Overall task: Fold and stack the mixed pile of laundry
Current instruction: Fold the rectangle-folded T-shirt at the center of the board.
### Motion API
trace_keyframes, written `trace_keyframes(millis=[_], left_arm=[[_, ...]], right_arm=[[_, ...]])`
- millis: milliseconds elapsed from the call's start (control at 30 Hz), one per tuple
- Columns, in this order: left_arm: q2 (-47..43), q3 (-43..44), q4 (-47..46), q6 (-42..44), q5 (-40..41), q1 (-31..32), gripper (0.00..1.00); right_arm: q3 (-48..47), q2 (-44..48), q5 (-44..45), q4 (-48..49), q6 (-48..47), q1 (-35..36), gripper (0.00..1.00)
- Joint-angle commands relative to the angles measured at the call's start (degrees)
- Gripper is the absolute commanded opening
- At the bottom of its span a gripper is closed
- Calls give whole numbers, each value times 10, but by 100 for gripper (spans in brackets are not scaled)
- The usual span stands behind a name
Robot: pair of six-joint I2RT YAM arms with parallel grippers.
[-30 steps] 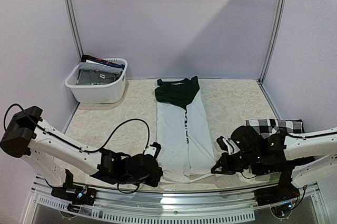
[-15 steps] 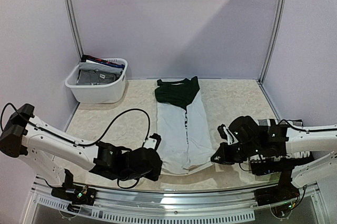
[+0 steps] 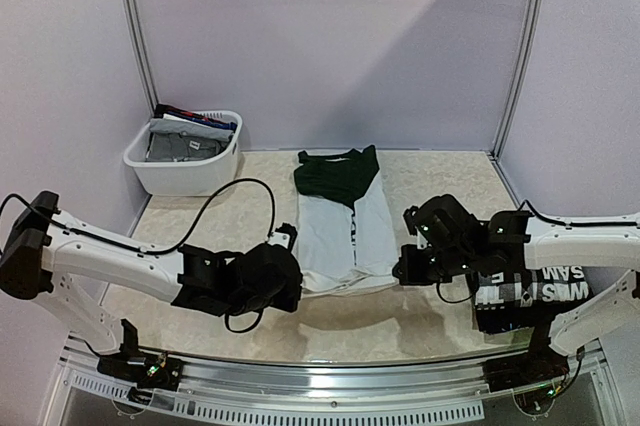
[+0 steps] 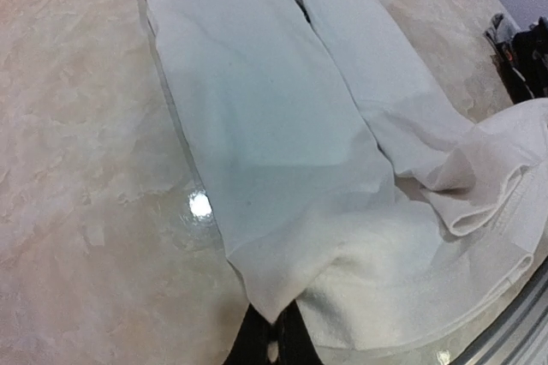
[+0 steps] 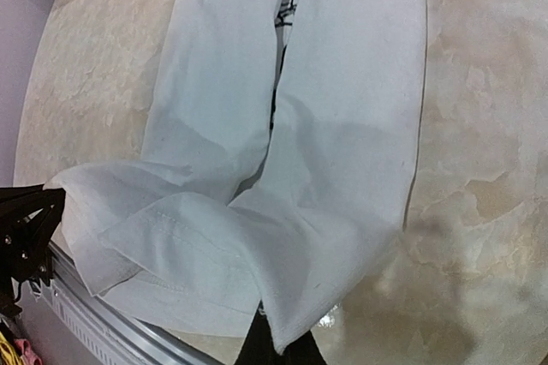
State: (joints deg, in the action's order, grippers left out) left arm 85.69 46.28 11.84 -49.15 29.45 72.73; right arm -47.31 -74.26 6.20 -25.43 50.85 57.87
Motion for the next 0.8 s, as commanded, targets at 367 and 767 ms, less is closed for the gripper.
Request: trace_keyframes(millis=[367, 767], left_arm=[[-9, 46, -24, 100, -7, -102, 0], [41, 89, -72, 153, -24, -172, 0]], right_arm=[[-126, -96, 118, -14, -67, -31, 0], [-170, -139, 141, 19, -103, -90, 0]])
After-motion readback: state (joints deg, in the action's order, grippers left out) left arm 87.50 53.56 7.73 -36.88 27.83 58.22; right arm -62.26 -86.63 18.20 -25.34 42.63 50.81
